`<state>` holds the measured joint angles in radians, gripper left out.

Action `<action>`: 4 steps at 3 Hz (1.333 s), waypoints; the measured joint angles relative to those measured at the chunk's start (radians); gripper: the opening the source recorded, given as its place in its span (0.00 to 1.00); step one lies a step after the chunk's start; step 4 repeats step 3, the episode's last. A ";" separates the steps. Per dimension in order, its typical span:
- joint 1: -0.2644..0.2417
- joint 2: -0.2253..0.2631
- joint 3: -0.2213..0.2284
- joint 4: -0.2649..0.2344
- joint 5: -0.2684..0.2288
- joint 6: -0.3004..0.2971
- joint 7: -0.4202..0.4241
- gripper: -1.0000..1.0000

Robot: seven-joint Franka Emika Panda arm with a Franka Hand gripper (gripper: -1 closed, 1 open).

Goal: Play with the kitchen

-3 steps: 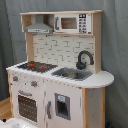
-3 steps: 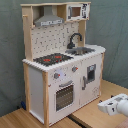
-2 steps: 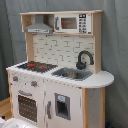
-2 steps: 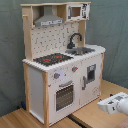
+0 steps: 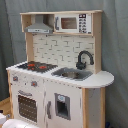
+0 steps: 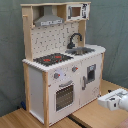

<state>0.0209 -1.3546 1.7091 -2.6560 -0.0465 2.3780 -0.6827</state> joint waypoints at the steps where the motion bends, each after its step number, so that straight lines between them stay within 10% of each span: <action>1: 0.032 -0.076 -0.021 -0.016 0.032 0.039 -0.039 1.00; 4: 0.102 -0.201 -0.066 -0.054 0.103 0.124 -0.120 1.00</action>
